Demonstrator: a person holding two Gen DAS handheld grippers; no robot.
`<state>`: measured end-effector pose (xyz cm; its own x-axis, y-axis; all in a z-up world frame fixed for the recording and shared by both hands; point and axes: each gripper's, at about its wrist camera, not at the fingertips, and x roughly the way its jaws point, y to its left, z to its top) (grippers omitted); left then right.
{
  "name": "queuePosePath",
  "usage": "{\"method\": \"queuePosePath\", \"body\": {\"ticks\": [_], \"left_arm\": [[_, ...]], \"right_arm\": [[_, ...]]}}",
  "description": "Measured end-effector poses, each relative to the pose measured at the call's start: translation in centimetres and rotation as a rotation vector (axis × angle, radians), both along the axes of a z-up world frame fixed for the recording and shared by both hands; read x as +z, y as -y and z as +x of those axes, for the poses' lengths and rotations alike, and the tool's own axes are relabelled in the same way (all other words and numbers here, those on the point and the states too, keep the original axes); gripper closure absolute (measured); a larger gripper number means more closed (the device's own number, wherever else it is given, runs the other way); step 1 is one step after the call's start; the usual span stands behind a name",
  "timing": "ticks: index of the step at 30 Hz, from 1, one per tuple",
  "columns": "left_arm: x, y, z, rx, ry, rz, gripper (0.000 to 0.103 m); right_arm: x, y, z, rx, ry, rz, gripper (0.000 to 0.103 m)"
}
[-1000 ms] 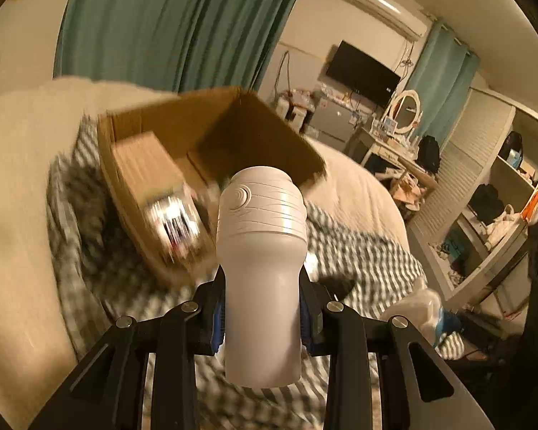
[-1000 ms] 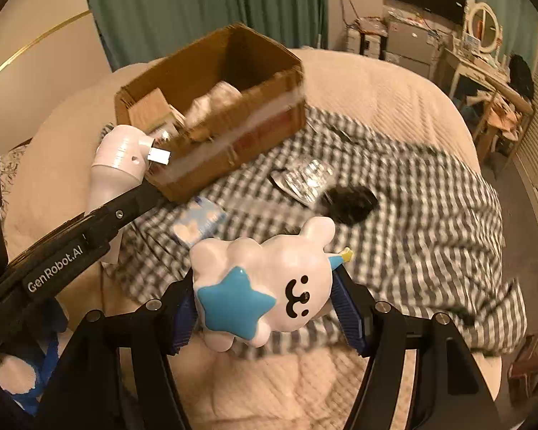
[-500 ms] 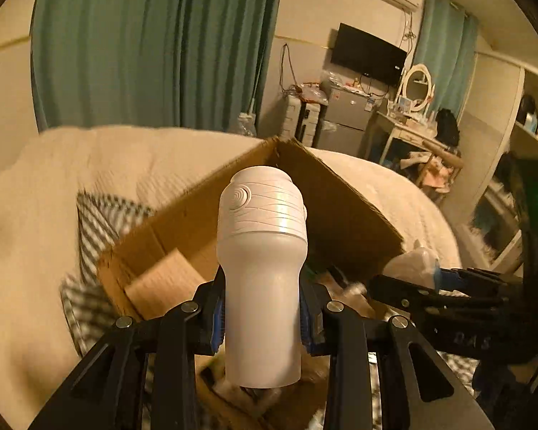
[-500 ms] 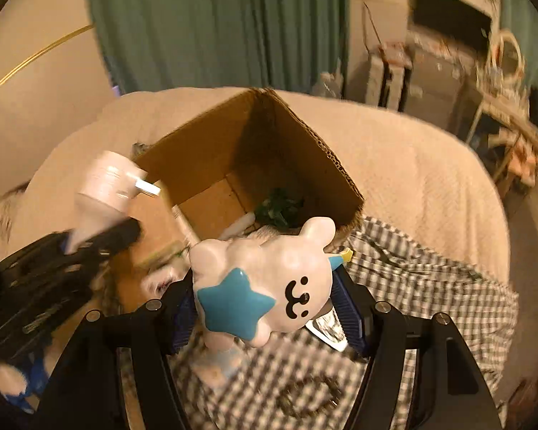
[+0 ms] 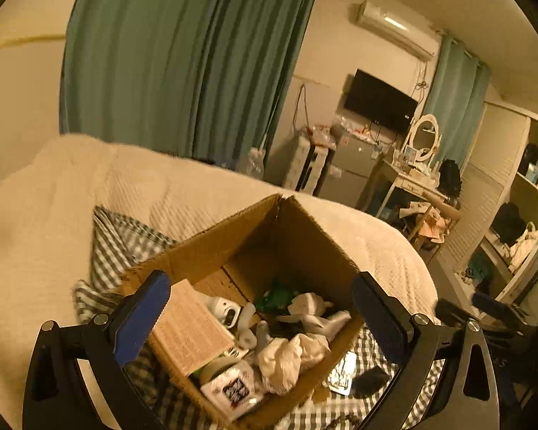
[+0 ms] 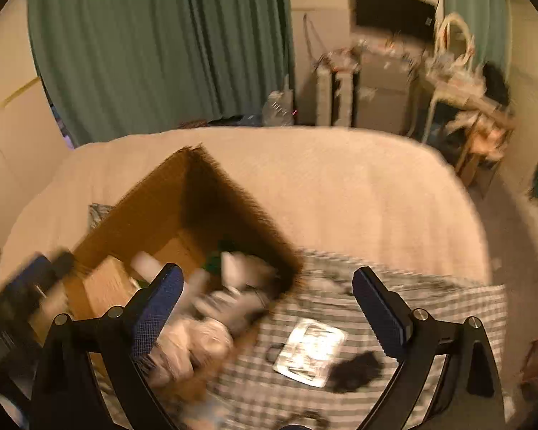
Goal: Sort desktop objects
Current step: 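Carry the white tube and star-bear toy into the cardboard box and release, then grasp the floral tissue pack with the left tool while the right tool grasps the bead bracelet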
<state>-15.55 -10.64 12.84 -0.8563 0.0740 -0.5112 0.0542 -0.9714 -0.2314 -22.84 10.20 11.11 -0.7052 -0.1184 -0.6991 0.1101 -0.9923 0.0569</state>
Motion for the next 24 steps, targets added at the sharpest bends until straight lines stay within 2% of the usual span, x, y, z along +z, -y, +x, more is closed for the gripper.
{"method": "queuePosePath", "body": {"ticks": [3, 8, 12, 15, 18, 24], "left_arm": [[2.5, -0.8, 3.0, -0.044, -0.057, 0.001, 0.000], [7.6, -2.1, 7.9, -0.044, -0.157, -0.037, 0.000], [9.1, -3.7, 11.3, -0.016, -0.176, -0.070, 0.000], [8.4, -4.4, 13.6, -0.010, -0.168, -0.065, 0.000], [6.2, -5.1, 15.3, -0.004, -0.142, -0.061, 0.000], [-1.4, -6.6, 16.7, 0.023, -0.034, -0.061, 0.000]], "right_arm": [[1.6, -2.4, 4.1, -0.011, -0.076, 0.058, 0.007], [4.9, -5.8, 10.9, -0.036, -0.168, 0.131, 0.005], [8.2, -7.7, 15.7, -0.065, -0.233, 0.181, 0.003], [9.3, -8.2, 18.8, -0.071, -0.276, 0.201, 0.001], [9.1, -8.3, 21.6, -0.061, -0.301, 0.215, 0.001], [6.3, -9.0, 25.0, -0.064, -0.236, 0.158, 0.001]]}}
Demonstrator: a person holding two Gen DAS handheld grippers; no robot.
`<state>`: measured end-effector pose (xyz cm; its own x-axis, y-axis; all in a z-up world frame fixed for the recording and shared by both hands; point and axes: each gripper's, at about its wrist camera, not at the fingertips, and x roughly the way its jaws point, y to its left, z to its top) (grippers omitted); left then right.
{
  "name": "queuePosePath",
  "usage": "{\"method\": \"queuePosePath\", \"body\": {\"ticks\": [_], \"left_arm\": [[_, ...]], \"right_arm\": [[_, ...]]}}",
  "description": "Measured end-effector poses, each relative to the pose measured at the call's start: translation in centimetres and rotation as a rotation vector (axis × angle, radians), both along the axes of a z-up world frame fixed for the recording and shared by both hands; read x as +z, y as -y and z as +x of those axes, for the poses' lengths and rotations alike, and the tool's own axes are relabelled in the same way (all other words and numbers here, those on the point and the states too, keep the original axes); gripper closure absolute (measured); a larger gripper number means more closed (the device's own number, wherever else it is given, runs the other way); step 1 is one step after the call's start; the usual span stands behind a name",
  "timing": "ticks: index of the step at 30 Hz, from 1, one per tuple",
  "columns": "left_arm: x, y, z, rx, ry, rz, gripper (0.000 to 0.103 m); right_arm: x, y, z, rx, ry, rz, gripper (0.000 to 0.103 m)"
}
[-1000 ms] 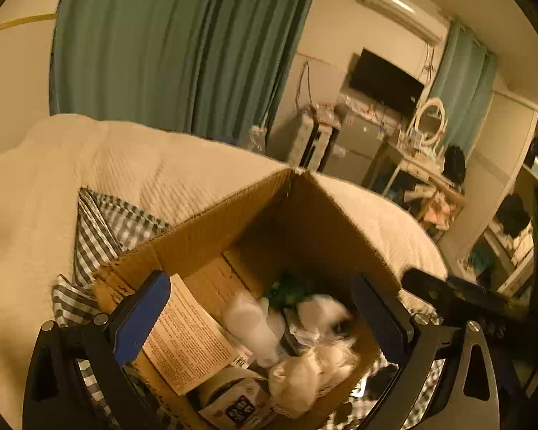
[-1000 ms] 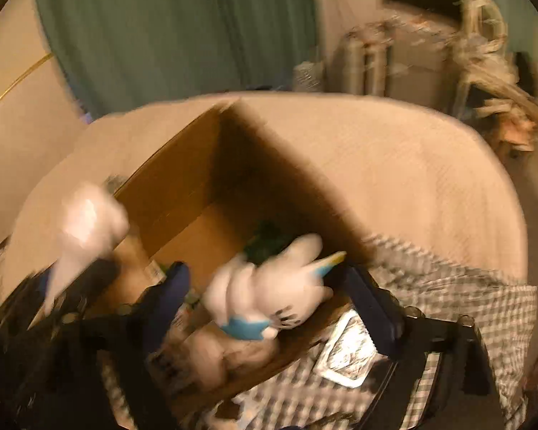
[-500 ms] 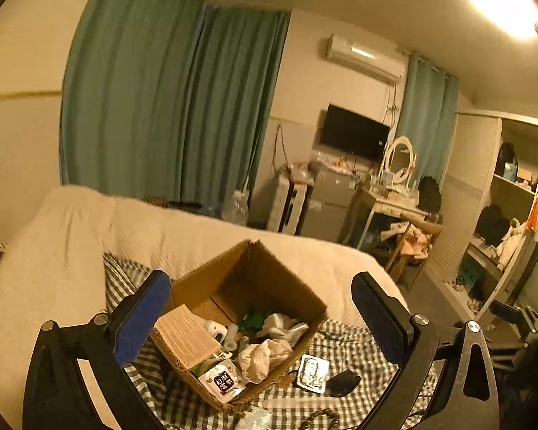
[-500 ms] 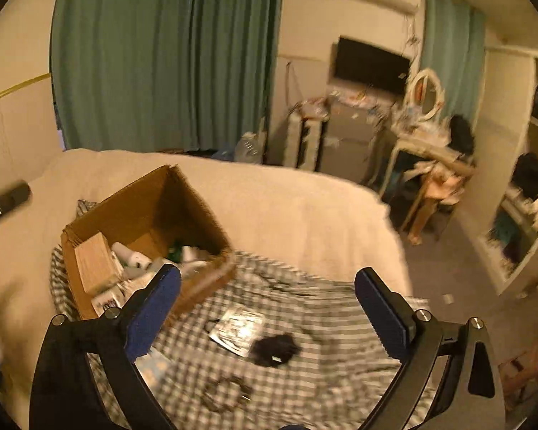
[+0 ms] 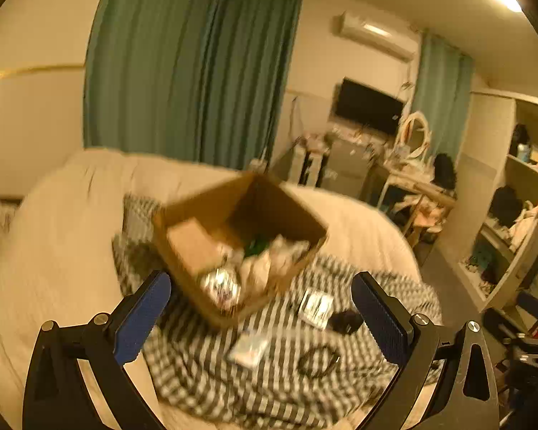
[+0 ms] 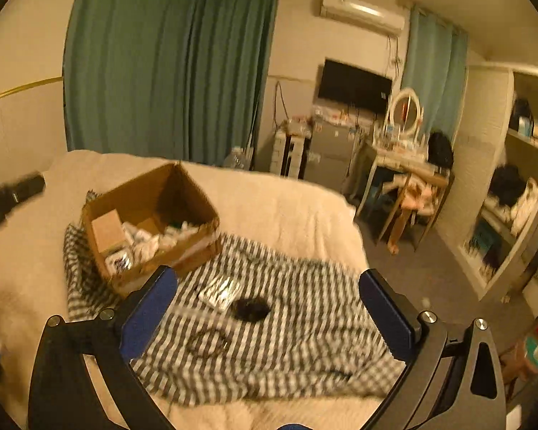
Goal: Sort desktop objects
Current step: 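Grasp the floral tissue pack with the left tool while the right tool grasps the bead bracelet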
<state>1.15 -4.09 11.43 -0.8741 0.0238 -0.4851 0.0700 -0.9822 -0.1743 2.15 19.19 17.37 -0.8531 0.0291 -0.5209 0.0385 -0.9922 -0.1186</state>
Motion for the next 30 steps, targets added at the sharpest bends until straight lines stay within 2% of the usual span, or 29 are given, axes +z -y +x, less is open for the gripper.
{"method": "queuePosePath", "body": {"ticks": [5, 8, 10, 12, 15, 19, 23, 25, 27, 30], "left_arm": [[-7.3, -0.8, 0.8, 0.012, 0.054, 0.053, 0.000], [-11.4, -1.2, 0.8, 0.026, 0.121, 0.079, 0.000], [-13.6, -1.8, 0.2, 0.052, 0.172, 0.026, 0.000], [-14.2, -2.3, -0.6, 0.040, 0.182, -0.023, 0.000], [-15.3, -2.3, -1.8, 0.033, 0.240, 0.024, 0.000], [-17.0, -2.1, -3.8, 0.066, 0.303, -0.027, 0.000], [-19.2, -1.5, -6.8, 0.055, 0.420, 0.046, 0.000], [-18.9, -1.7, -8.2, 0.060, 0.381, 0.047, 0.000], [-18.4, -2.4, -9.2, 0.018, 0.329, 0.019, 0.000], [-19.2, -2.8, -10.2, -0.024, 0.327, -0.014, 0.000]], "right_arm": [[-4.5, -0.1, 2.4, 0.005, 0.026, -0.055, 0.001], [-7.5, -0.2, 3.7, 0.004, 0.045, -0.075, 0.000], [-9.9, -0.2, 4.3, 0.006, 0.078, -0.088, 0.000], [-11.6, -0.2, 4.5, 0.003, 0.102, -0.091, 0.000], [-14.1, -0.5, 4.4, -0.004, 0.126, -0.096, 0.000], [-16.2, -1.1, 4.0, -0.011, 0.121, -0.126, 0.000], [-18.0, -0.4, 3.4, 0.007, 0.125, -0.070, 0.000], [-18.6, -0.2, 2.9, 0.028, 0.145, -0.053, 0.000], [-19.0, -0.5, 2.4, 0.027, 0.161, -0.053, 0.000], [-19.5, -1.2, 1.4, 0.004, 0.181, -0.084, 0.000]]}}
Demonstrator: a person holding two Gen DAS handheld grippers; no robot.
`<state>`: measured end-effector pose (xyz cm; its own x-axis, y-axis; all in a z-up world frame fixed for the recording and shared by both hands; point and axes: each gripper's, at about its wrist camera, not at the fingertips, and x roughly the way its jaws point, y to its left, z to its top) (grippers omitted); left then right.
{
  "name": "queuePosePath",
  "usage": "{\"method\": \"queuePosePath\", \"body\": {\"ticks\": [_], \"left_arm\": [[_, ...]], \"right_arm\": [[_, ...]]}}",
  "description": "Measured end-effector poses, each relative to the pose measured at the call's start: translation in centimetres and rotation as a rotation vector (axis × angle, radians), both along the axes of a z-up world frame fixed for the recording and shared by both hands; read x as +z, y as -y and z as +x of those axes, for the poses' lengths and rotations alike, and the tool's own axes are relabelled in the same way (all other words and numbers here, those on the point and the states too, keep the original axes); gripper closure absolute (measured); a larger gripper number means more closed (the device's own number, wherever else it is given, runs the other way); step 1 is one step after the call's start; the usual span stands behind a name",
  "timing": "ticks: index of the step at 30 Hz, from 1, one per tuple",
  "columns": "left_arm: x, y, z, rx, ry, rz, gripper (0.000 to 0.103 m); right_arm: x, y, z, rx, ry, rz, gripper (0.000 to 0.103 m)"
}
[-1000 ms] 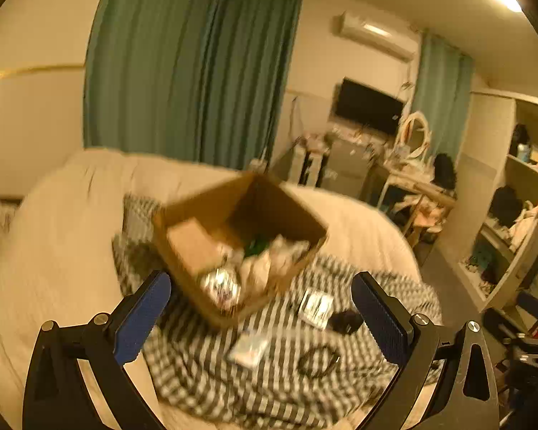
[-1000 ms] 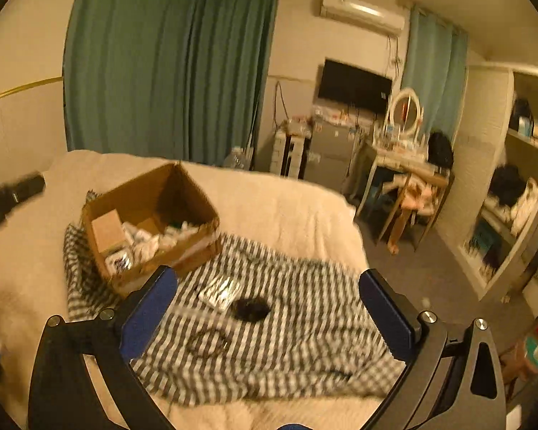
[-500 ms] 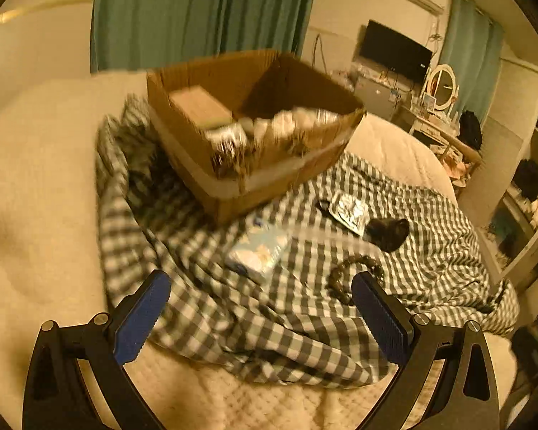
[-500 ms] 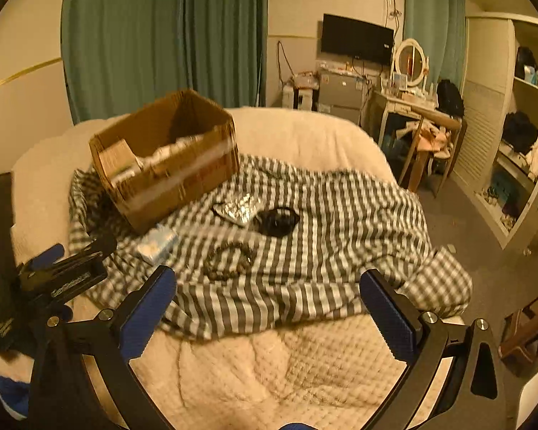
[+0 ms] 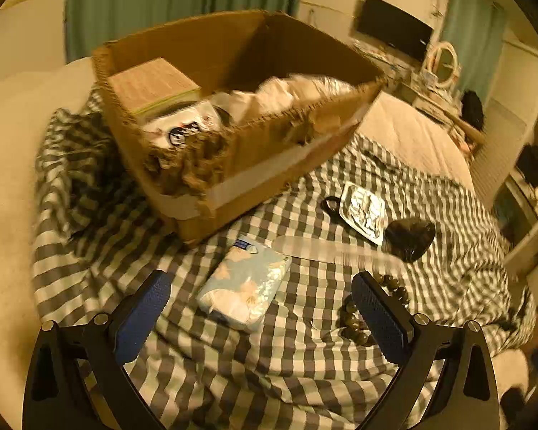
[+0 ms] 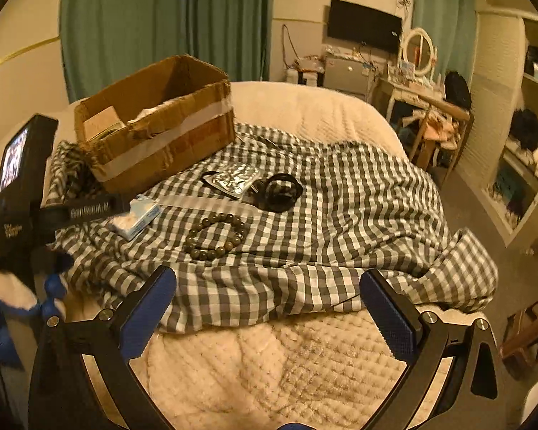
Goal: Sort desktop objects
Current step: 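Grasp the floral tissue pack with the left tool while the right tool grasps the bead bracelet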
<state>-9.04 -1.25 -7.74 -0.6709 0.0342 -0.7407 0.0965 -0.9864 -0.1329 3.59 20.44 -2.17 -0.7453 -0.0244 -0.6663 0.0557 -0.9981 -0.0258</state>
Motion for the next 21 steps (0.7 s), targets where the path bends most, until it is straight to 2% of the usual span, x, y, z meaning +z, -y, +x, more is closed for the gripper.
{"method": "queuePosePath", "body": {"ticks": [3, 6, 9, 13, 21], "left_arm": [[-1.5, 0.6, -1.0, 0.027, 0.057, -0.001, 0.000], [-2.3, 1.5, -1.7, 0.061, 0.075, 0.022, 0.000], [-3.0, 2.0, -2.4, 0.072, 0.087, 0.051, 0.000], [-3.9, 2.4, -3.3, 0.123, 0.088, 0.003, 0.000], [-5.9, 3.0, -4.7, 0.127, 0.146, 0.046, 0.000]], "right_arm": [[-0.4, -0.7, -1.2, -0.030, 0.014, -0.055, 0.000], [-1.0, -0.7, -2.8, -0.033, 0.029, -0.087, 0.000], [-1.8, 0.4, -5.0, -0.013, 0.048, -0.085, 0.000], [-3.0, 2.8, -8.1, 0.051, 0.075, -0.080, 0.001], [-7.0, 5.7, -12.2, 0.121, 0.147, -0.019, 0.001]]}}
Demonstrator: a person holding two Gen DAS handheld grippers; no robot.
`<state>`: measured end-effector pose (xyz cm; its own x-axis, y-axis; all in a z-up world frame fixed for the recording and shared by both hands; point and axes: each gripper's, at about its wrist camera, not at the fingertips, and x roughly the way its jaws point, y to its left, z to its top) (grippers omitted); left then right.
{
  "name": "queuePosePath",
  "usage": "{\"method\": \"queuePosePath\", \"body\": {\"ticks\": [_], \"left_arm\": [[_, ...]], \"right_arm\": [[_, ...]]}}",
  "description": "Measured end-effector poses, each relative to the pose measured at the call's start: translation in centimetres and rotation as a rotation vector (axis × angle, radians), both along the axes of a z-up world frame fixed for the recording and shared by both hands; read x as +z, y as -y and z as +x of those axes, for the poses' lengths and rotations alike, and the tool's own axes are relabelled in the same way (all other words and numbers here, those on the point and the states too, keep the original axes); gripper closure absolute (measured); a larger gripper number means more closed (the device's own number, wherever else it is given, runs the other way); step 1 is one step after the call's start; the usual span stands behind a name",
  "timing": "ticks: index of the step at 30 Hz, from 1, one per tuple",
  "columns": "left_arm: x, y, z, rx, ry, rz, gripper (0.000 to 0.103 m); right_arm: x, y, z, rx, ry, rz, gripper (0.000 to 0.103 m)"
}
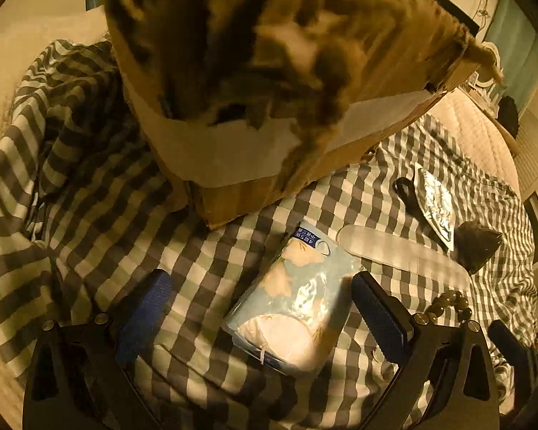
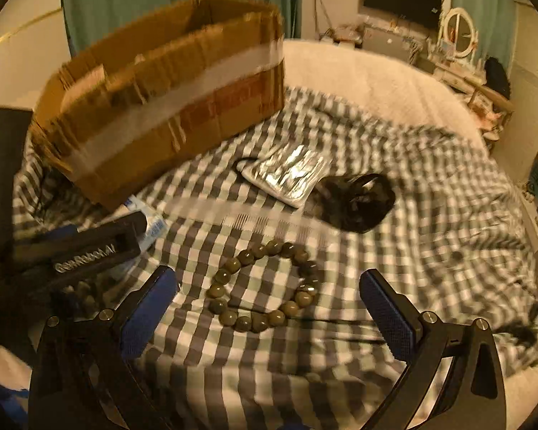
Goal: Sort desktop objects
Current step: 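Grasp the floral tissue pack with the left tool while the right tool grasps the bead bracelet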
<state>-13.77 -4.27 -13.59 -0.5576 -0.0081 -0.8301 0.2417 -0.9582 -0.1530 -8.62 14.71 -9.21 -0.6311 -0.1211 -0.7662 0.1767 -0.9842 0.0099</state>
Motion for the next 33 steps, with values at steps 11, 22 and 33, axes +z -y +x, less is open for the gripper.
{"method": "queuePosePath", "body": {"ticks": [11, 22, 33], "left_arm": [[-0.3, -2.4, -0.2, -0.142, -0.023, -0.062, 0.038], [2.3, -1.9, 2.3, -0.196, -0.102, -0.034, 0.072], [7.1, -3.8, 7.5, -0.228, -0.144, -0.144, 0.073]], "right_arm": [[-4.6, 0.5, -4.0, 0.020, 0.112, 0.046, 0.004], [-2.7, 0.5, -1.4, 0.120, 0.130, 0.037, 0.092], [3.8, -4.7, 4.3, 0.119, 0.041, -0.051, 0.092]]}}
